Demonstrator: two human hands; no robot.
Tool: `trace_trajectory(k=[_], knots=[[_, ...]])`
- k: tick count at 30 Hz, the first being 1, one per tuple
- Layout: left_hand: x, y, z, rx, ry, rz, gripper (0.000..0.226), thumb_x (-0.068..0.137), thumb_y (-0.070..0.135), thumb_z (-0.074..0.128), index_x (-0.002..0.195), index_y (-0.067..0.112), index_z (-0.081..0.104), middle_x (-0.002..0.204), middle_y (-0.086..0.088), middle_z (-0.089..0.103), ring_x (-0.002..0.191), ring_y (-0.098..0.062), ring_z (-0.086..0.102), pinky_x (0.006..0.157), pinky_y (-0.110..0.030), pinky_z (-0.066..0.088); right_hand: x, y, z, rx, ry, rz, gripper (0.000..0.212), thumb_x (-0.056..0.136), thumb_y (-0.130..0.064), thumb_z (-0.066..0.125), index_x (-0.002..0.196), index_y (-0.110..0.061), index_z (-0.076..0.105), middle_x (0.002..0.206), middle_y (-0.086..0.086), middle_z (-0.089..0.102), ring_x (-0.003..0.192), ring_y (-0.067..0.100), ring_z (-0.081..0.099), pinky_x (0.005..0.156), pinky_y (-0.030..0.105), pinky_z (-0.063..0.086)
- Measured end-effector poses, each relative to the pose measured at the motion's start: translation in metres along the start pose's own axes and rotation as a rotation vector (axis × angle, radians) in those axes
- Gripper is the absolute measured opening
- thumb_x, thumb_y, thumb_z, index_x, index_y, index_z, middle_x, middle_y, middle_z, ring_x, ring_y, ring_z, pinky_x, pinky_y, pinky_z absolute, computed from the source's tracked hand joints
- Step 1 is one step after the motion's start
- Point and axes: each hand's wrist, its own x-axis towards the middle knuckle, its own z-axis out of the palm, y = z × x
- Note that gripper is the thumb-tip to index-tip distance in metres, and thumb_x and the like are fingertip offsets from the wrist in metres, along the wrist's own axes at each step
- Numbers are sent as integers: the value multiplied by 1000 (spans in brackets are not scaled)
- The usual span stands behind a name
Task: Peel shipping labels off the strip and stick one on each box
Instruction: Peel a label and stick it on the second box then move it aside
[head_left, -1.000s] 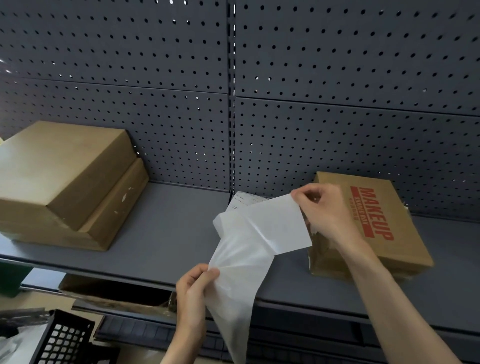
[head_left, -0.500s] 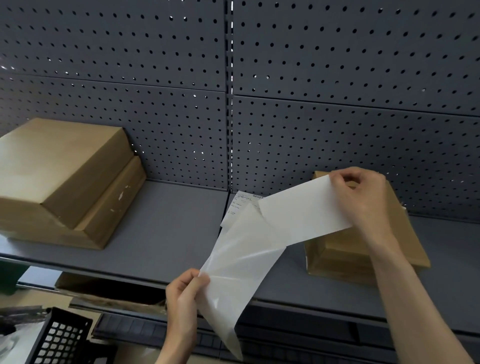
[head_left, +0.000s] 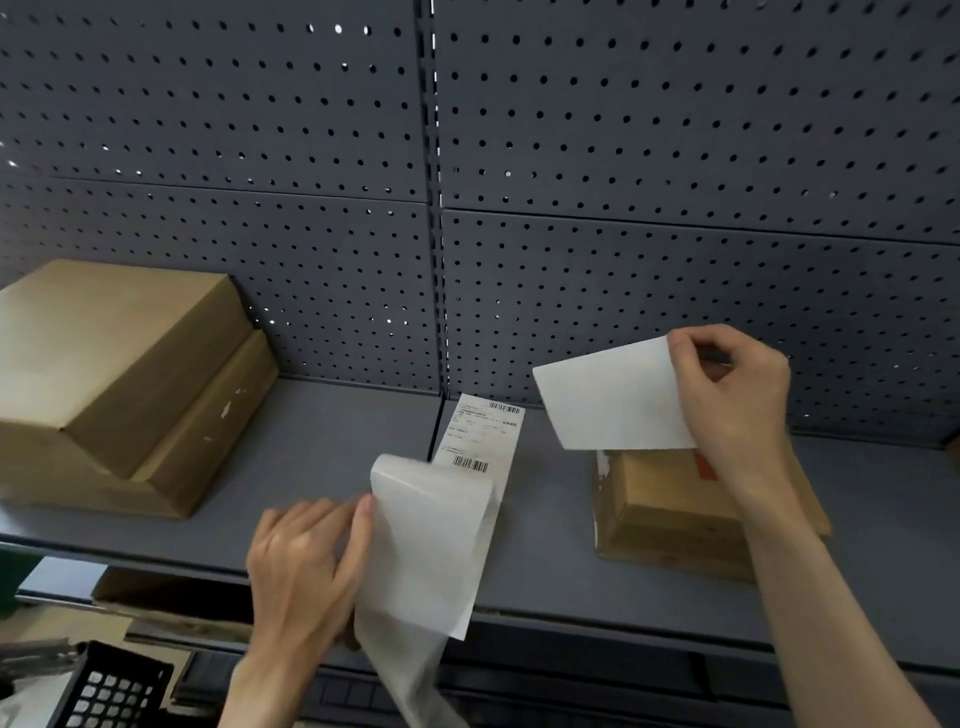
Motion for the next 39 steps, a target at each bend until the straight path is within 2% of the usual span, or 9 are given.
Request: trace_trajectory(k=[3,8,12,15,27,30,33,37,39], knots=[[24,18,1,-90,87,19,38,96,33,52,100,6,78,82,-1,76,70,-18,68,71,-38,44,1,5,-4,-9,30,-49,8,99,-15,65,98,-14,73,84,-10,67,77,-17,61,68,2,45],[63,84,11,-386,-12,148,22,93,26,58,97,13,75,80,8,68,74,-13,60,71,-29,44,-1,7,-13,-37,53,-228,10,99,-10,65,92,-14,70,86,-4,64,79,-4,61,69,8,47],[92,146,35,-879,-531,-250,20,100,27,59,94,16,74,88,3,78,79,-17,74,67,-22,49,-16,4,-18,-130,48,-460,11,100,-7,64,92,-2,71,88,1,66,75,12,60,64,21,50],[114,170,53,-1155,-672,-514,35,102,37,53,106,5,69,96,-10,79,81,-32,77,64,-30,54,-37,3,-17,-217,36,-676,13,99,-5,64,90,0,72,88,7,69,70,18,62,57,31,52],[120,206,79,-1225,-416,-618,8,89,-1,65,84,3,70,56,2,65,50,-9,58,52,-19,48,-84,24,-21,-481,-169,-984,20,100,-16,64,83,-9,72,80,2,66,75,20,64,53,32,50],[119,215,87,-1253,-338,-657,13,88,-4,65,81,6,70,62,-2,66,55,-12,60,54,-21,51,-81,32,-34,-382,-299,-853,33,96,-41,66,95,-8,73,94,4,69,92,21,66,70,30,54],[120,222,94,-1325,-306,-708,11,89,-1,64,83,6,70,73,-7,67,62,-15,59,58,-23,50,-64,45,-52,-93,-239,-453,44,89,-47,69,108,-8,72,111,2,68,107,16,64,89,29,52],[120,236,104,-1392,-345,-699,7,92,2,63,88,3,68,62,3,66,53,-6,56,54,-20,45,-23,69,-68,211,-262,353,23,88,-29,77,109,-24,70,104,-12,75,98,5,71,85,35,60],[122,242,110,-1421,-362,-675,6,94,2,61,91,1,66,57,7,65,49,-4,55,51,-18,43,-6,75,-78,252,-386,495,11,87,-19,79,97,-20,74,95,-5,79,81,9,73,71,31,59]])
